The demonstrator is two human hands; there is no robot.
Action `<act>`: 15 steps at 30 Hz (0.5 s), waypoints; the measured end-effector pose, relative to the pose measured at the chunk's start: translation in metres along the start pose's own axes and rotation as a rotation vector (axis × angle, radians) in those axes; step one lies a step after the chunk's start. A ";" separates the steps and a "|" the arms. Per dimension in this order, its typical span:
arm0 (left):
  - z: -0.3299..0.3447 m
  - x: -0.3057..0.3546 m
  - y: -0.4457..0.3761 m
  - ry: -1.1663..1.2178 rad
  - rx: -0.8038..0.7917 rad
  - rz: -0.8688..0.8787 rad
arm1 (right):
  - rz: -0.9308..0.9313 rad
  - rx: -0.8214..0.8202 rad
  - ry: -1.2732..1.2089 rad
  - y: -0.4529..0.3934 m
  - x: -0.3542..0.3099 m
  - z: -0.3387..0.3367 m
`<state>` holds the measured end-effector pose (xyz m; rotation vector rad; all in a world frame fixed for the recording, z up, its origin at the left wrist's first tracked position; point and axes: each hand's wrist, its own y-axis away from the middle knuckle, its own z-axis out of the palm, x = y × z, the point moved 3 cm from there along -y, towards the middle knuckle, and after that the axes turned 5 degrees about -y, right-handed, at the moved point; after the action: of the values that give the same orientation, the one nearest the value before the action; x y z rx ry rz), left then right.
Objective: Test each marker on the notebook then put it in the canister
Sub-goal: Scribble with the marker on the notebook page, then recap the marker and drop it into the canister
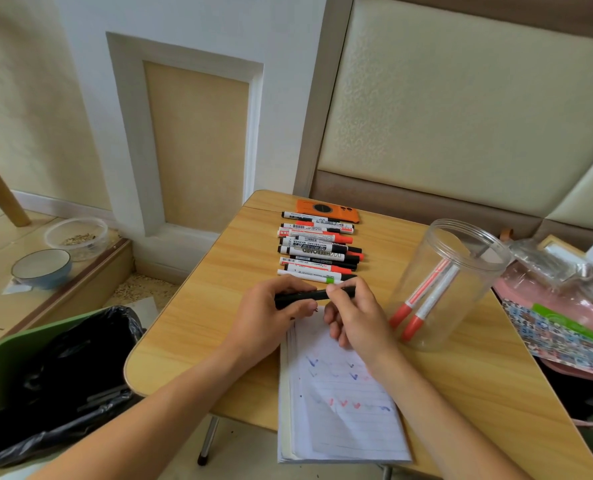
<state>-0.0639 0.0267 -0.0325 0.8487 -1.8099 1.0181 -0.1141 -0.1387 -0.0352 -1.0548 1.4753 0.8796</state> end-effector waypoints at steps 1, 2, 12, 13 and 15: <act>0.000 0.000 0.000 0.006 -0.001 -0.001 | -0.002 0.002 0.006 0.000 0.000 0.000; 0.000 0.000 0.000 0.009 0.001 -0.001 | -0.004 0.003 0.011 0.000 0.000 0.000; -0.001 -0.007 -0.001 0.031 -0.006 -0.028 | -0.023 0.049 0.087 0.004 -0.006 -0.002; -0.001 -0.007 -0.001 0.035 -0.006 -0.028 | -0.027 0.053 0.096 0.004 -0.006 -0.002; -0.001 -0.008 -0.001 0.042 -0.005 -0.026 | -0.033 0.056 0.120 0.005 -0.006 -0.001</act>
<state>-0.0593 0.0284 -0.0391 0.8401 -1.7612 1.0076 -0.1190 -0.1371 -0.0287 -1.1029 1.5694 0.7581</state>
